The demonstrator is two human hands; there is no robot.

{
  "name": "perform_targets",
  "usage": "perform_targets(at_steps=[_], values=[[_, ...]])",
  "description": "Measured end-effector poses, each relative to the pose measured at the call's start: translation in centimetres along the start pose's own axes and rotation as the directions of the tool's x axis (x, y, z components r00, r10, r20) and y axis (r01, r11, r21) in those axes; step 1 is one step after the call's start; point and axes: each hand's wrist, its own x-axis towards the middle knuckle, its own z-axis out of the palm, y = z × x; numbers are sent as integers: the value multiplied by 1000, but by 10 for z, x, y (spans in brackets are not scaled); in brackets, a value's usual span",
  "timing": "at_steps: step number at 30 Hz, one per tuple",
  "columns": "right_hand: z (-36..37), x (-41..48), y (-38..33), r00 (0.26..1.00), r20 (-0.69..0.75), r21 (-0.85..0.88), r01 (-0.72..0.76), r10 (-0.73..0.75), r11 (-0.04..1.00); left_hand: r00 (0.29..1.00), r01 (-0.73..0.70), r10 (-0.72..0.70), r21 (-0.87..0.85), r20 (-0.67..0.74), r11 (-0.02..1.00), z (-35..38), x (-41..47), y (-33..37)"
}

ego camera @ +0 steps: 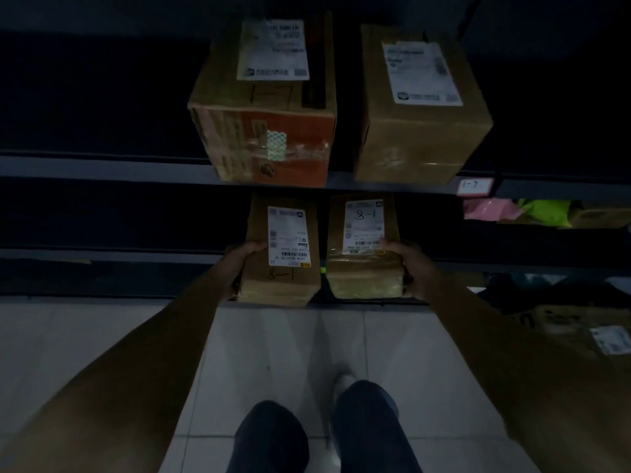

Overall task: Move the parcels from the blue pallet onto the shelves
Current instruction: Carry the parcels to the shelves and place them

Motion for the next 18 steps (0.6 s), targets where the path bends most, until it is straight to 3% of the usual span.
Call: perform_targets(at_steps=[14,18], values=[[0,107,4,999,34,-11,-28,29,1000,999,-28,29,-25,26,999,0,102,2],[0,111,4,997,-81,-26,13,-15,1000,990,-16,18,16,-139,1000,3,110,4]])
